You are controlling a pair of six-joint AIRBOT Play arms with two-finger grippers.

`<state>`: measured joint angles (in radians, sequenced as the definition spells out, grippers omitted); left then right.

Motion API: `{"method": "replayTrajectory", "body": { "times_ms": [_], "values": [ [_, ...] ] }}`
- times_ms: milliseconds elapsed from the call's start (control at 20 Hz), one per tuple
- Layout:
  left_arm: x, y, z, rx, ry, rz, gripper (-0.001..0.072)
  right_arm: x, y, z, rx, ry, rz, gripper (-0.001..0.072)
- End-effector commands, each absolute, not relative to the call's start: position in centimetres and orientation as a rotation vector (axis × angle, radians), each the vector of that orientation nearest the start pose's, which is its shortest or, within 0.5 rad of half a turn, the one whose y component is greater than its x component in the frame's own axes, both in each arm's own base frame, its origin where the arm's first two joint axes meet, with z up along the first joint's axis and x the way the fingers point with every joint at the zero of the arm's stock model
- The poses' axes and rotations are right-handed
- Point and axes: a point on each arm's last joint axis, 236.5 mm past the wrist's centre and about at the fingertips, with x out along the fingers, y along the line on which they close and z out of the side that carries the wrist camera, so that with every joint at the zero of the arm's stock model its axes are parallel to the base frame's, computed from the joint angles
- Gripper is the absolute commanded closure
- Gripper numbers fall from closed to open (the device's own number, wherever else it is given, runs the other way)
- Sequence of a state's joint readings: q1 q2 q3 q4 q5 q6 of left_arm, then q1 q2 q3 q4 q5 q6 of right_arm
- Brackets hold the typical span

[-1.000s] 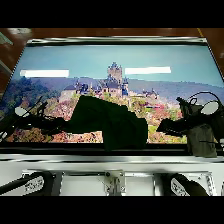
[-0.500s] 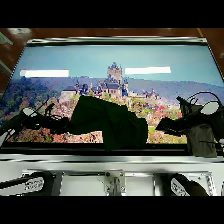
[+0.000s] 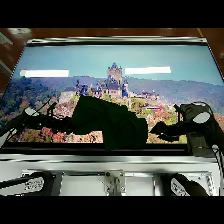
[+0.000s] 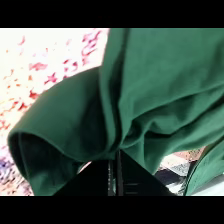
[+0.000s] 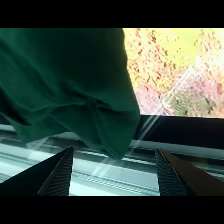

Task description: Fold the shirts.

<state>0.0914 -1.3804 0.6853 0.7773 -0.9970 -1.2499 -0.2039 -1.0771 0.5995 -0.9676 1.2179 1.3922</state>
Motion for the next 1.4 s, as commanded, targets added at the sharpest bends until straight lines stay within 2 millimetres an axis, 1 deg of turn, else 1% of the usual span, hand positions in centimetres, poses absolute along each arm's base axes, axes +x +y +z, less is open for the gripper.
{"method": "replayTrajectory", "body": {
  "times_ms": [0,50,150,200,300,450,600,650,800,850,950,1000,1050,1100,1150,1200,1250,1300,1350],
  "values": [
    [30.0,-11.6,-10.1,-0.658,1.442,-0.355,0.0672,22.9,9.2,-8.8,0.770,1.506,0.203,0.0073],
    [30.1,-11.6,-9.8,-0.655,1.433,-0.358,0.0672,22.7,9.7,-9.3,0.803,1.497,0.206,0.0073],
    [30.3,-11.6,-9.5,-0.650,1.421,-0.360,0.0672,22.3,11.2,-9.2,0.850,1.483,0.260,0.0074],
    [30.3,-11.6,-9.4,-0.643,1.417,-0.366,0.0672,22.0,12.1,-9.2,0.845,1.490,0.288,0.0073],
    [30.3,-11.6,-9.4,-0.635,1.414,-0.373,0.0672,21.6,13.5,-9.7,0.764,1.501,0.318,0.0073],
    [30.3,-11.6,-9.4,-0.634,1.414,-0.374,0.0672,22.1,14.3,-11.0,0.683,1.482,0.249,0.0073],
    [30.4,-11.6,-9.2,-0.614,1.402,-0.390,0.0672,21.0,14.0,-11.7,0.623,1.524,0.228,0.0075],
    [30.4,-11.6,-9.2,-0.605,1.398,-0.397,0.0672,20.8,13.8,-11.8,0.617,1.534,0.221,0.0118],
    [30.4,-11.6,-9.2,-0.588,1.390,-0.410,0.0672,20.9,13.7,-11.9,0.620,1.532,0.209,0.0607],
    [30.5,-11.7,-9.0,-0.576,1.378,-0.431,0.0672,21.1,13.7,-11.8,0.627,1.527,0.202,0.0628],
    [31.3,-11.9,-7.7,-0.540,1.326,-0.472,0.0674,22.2,14.1,-10.8,0.643,1.500,0.218,0.0629],
    [32.0,-11.8,-6.4,-0.504,1.278,-0.491,0.0674,23.3,14.5,-9.5,0.640,1.464,0.255,0.0630],
    [33.0,-11.6,-4.6,-0.465,1.213,-0.501,0.0675,24.7,14.9,-7.7,0.604,1.405,0.319,0.0630],
    [34.3,-11.2,-1.8,-0.417,1.126,-0.503,0.0675,26.5,15.4,-4.9,0.553,1.319,0.393,0.0630],
    [35.5,-10.7,1.9,-0.361,1.022,-0.505,0.0675,28.6,15.8,-1.1,0.508,1.209,0.456,0.0630],
    [36.5,-10.2,6.2,-0.320,0.914,-0.497,0.0675,30.6,16.2,3.2,0.470,1.082,0.505,0.0630],
    [37.3,-9.7,11.4,-0.297,0.788,-0.482,0.0675,32.4,16.2,8.2,0.438,0.943,0.530,0.0630],
    [37.5,-9.0,18.0,-0.270,0.627,-0.461,0.0675,34.0,16.0,14.3,0.410,0.770,0.542,0.0630],
    [36.9,-8.3,25.3,-0.224,0.437,-0.435,0.0675,34.9,15.5,20.4,0.388,0.600,0.543,0.0630]
  ]
}}
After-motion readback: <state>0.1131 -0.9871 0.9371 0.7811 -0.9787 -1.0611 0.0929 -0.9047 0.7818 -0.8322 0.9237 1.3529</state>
